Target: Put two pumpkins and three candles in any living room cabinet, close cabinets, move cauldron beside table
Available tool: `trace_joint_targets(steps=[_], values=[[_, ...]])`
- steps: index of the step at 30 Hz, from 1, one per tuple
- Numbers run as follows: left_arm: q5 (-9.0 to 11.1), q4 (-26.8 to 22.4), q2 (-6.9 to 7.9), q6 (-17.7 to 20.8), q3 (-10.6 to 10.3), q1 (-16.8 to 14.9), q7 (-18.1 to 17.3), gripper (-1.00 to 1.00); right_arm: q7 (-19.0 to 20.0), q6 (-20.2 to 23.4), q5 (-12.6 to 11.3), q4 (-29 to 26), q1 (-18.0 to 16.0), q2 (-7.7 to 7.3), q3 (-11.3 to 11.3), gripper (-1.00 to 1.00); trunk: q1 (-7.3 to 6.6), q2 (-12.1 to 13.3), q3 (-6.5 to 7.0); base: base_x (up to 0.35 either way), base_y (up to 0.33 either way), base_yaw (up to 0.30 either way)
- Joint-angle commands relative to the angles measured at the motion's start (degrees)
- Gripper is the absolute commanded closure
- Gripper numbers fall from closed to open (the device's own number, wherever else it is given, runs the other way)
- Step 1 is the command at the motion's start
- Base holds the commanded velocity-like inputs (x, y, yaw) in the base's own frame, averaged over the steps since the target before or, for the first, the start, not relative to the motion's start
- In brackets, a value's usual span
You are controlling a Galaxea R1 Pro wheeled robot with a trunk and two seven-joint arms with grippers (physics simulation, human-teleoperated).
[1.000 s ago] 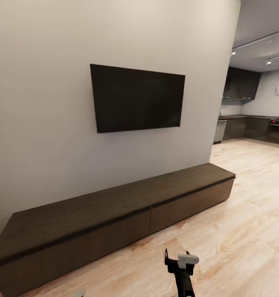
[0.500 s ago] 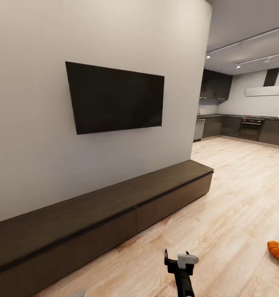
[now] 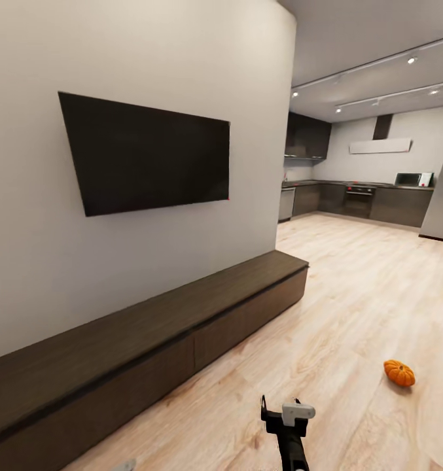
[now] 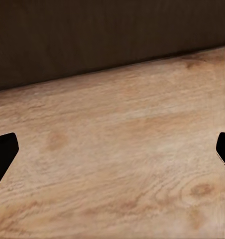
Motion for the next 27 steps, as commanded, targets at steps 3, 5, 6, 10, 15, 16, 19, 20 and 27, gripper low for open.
trace_joint_targets(steps=[3,5,6,10,15,16,19,20,27], values=[[0.29,-0.01,-0.04,-0.09,-0.57,-0.02,0.32,-1.0,-0.35,-0.06,-0.22,0.04,-0.03,0.03,0.49,-1.0,-0.01,-0.03,-0.06,0.0,0.0,-0.271],[0.3,-0.01,-0.06,-0.07,-0.62,-0.02,0.32,-1.0,-0.33,-0.06,-0.22,0.04,-0.03,0.03,0.49,-1.0,-0.01,-0.03,-0.06,0.0,0.0,-0.27],[0.3,-0.01,-0.07,-0.06,-0.64,-0.02,0.32,-1.0,-0.34,-0.06,-0.22,0.04,-0.03,0.03,0.49,-1.0,-0.01,-0.03,-0.06,0.0,0.0,-0.27],[0.29,-0.01,-0.09,-0.08,-0.67,-0.02,0.32,-1.0,-0.34,-0.06,-0.22,0.05,-0.03,0.03,0.49,-1.0,-0.01,-0.03,-0.06,0.0,0.0,-0.27],[0.36,-0.01,-0.02,-0.06,-0.64,-0.02,0.32,-1.0,-0.36,-0.06,-0.26,0.04,-0.03,0.28,0.53,-1.0,-0.01,-0.03,-0.06,0.0,-0.093,-0.14],[0.37,-0.01,0.0,-0.06,-0.62,-0.02,0.32,-1.0,-0.36,-0.06,-0.24,0.05,-0.04,0.32,0.55,-1.0,-0.01,-0.03,-0.06,0.0,-0.246,-0.028],[0.38,-0.01,0.06,-0.03,-0.6,-0.02,0.32,-1.0,-0.36,-0.06,-0.22,0.04,-0.02,0.37,0.57,-1.0,-0.01,-0.03,-0.06,0.0,-0.283,-0.013],[0.38,-0.01,0.05,-0.03,-0.61,-0.02,0.32,-1.0,-0.37,-0.06,-0.22,0.04,-0.03,0.38,0.57,-1.0,-0.01,-0.03,-0.06,0.0,-0.305,0.027],[0.38,-0.01,0.03,0.04,-0.67,-0.02,0.32,-1.0,-0.37,-0.06,-0.27,0.04,-0.04,0.39,0.53,-1.0,-0.01,-0.03,-0.06,0.0,-0.304,0.143]])
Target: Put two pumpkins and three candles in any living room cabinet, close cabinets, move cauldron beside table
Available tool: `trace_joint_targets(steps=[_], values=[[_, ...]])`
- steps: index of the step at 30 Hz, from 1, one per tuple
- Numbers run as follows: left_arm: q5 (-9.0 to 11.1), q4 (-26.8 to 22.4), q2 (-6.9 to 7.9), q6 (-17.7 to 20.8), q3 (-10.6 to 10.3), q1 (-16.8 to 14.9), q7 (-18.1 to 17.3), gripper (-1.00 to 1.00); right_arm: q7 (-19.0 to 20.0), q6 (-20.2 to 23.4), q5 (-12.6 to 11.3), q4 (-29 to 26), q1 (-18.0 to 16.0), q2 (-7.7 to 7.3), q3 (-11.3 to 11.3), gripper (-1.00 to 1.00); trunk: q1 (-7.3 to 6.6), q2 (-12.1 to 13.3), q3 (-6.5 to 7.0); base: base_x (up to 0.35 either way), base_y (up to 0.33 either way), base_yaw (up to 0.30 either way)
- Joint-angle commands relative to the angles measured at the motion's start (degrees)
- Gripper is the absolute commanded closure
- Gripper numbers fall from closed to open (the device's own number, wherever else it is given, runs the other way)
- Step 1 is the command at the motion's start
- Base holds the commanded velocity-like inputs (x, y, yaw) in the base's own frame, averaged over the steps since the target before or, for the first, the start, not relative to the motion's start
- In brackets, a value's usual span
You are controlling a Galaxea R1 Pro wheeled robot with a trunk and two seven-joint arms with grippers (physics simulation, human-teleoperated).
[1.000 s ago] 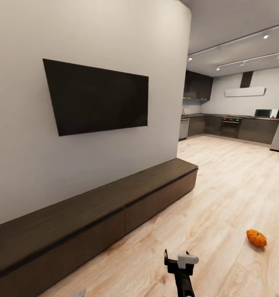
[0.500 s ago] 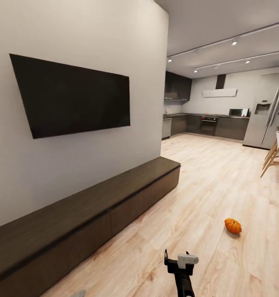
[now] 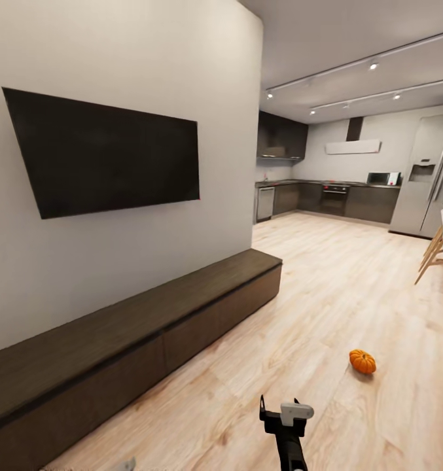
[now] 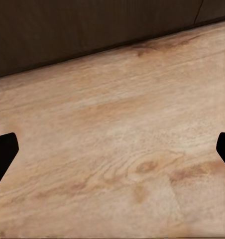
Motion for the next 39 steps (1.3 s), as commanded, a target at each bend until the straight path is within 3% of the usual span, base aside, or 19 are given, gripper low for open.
trace_joint_targets(steps=[1,32,39], values=[[0.29,0.03,-0.01,-0.1,-0.5,-0.05,0.32,-1.0,-0.35,-0.05,-0.24,-0.01,-0.02,-0.03,0.48,-1.0,-0.01,-0.03,-0.06,0.0,-0.242,0.172],[0.29,0.04,0.12,0.5,-0.43,-0.05,0.35,-1.0,-0.35,-0.05,-0.35,-0.01,-0.03,-0.19,0.45,-1.0,-0.01,-0.03,-0.06,0.205,-0.241,0.01],[0.29,0.03,0.13,0.56,-0.48,-0.05,0.34,-1.0,-0.35,-0.04,-0.36,-0.01,-0.02,-0.16,0.45,-1.0,-0.01,-0.03,0.05,0.185,-0.288,0.162]])
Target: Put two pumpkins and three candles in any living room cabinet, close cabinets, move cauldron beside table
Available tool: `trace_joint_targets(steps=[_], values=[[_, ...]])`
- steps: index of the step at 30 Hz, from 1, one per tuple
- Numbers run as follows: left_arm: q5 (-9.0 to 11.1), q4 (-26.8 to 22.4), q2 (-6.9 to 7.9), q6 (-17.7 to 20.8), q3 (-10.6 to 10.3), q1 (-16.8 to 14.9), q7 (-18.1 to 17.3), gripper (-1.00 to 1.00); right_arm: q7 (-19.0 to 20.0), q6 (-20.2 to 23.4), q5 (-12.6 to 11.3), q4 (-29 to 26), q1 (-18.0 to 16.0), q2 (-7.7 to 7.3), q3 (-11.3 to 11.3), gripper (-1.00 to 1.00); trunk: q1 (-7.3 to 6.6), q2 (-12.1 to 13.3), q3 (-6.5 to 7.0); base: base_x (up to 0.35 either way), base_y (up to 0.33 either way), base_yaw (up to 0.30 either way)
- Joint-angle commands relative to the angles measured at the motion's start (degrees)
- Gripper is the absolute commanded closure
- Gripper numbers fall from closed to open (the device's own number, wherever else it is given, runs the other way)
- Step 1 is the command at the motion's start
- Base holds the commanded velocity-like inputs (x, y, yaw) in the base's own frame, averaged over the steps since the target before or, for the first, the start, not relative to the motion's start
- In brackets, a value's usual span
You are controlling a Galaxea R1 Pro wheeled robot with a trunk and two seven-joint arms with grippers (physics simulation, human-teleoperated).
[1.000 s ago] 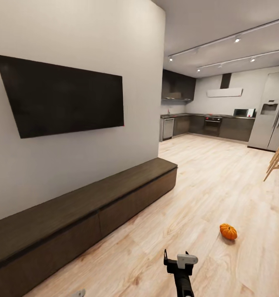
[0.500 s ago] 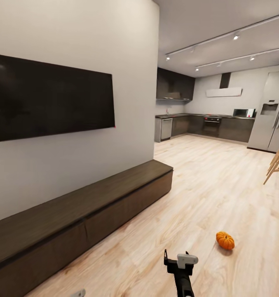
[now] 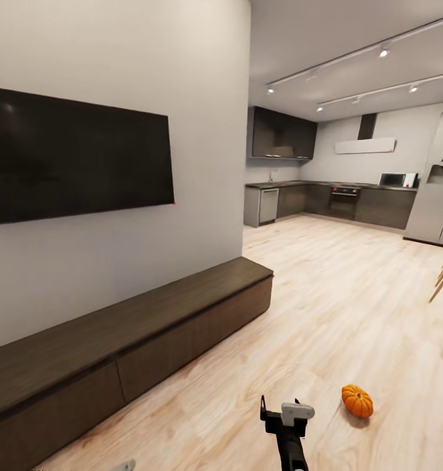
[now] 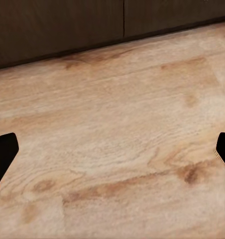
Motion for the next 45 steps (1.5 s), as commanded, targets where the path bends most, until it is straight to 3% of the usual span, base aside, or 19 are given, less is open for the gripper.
trace_joint_targets(steps=[1,11,29,45], values=[[0.31,0.04,-0.02,-0.14,-0.5,-0.05,0.31,-1.0,-0.35,-0.05,-0.23,-0.01,-0.02,0.02,0.49,-1.0,0.01,-0.03,-0.04,0.162,-0.291,0.241],[0.37,0.04,0.12,-0.17,-0.43,-0.05,0.38,-1.0,-0.35,0.0,-0.23,-0.01,-0.01,0.07,0.49,-1.0,0.01,-0.03,0.25,0.155,-0.29,0.253],[0.38,0.04,0.2,-0.34,-0.43,-0.05,0.38,-1.0,-0.35,0.03,-0.22,-0.01,0.02,0.07,0.49,-1.0,0.01,-0.03,0.64,0.125,-0.111,0.24],[0.38,0.04,0.19,-0.34,-0.43,-0.05,0.38,-1.0,-0.44,0.21,-0.66,-0.1,0.0,0.24,0.42,-1.0,0.01,-0.03,-0.19,0.201,-0.27,0.22]])
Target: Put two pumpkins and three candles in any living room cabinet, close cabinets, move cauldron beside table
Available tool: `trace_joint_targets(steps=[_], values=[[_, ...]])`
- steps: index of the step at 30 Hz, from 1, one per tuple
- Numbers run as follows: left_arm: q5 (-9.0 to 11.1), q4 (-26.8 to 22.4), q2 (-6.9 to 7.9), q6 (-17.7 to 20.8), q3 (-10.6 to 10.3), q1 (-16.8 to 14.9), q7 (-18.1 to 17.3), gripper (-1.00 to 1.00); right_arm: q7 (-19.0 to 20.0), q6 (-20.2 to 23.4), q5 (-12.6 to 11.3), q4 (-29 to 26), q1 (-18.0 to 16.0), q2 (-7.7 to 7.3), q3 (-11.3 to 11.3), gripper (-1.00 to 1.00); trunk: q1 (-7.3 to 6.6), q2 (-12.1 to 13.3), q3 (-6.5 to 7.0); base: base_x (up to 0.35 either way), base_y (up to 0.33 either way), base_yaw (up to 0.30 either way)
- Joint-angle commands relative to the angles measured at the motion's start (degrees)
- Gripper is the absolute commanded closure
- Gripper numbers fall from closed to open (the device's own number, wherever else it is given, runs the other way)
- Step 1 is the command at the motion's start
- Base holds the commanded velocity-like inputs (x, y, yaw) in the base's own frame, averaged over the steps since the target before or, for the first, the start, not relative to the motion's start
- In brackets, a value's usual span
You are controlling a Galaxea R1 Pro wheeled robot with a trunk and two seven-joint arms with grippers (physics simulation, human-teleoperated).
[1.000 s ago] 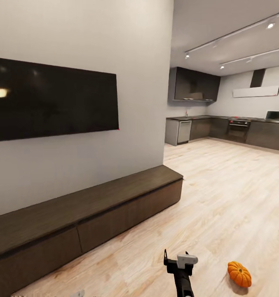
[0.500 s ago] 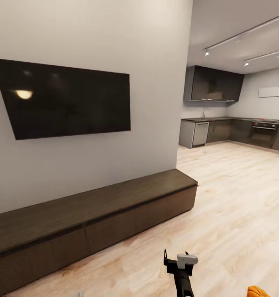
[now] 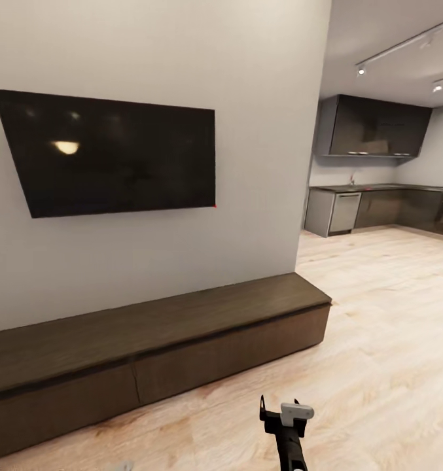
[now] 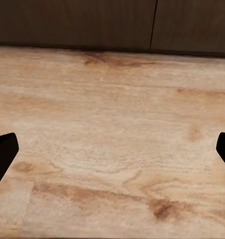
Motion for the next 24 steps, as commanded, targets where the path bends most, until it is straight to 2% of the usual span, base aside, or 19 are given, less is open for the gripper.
trace_joint_targets(steps=[1,12,24], values=[[0.29,0.03,0.0,-0.13,-0.5,-0.05,0.32,-1.0,-0.36,-0.05,-0.23,-0.01,-0.03,0.01,0.49,-1.0,0.01,-0.03,-0.13,0.097,-0.207,0.196],[0.29,0.03,0.04,-0.13,-0.5,-0.05,0.32,-1.0,-0.36,-0.05,-0.23,-0.01,-0.03,0.08,0.53,-1.0,0.01,-0.03,-0.9,0.021,-0.067,0.186],[0.29,0.03,0.03,-0.21,-0.5,-0.05,0.32,-1.0,-0.36,-0.05,-0.16,-0.01,-0.03,0.4,0.57,-1.0,0.01,-0.03,-1.74,0.025,-0.253,0.182]])
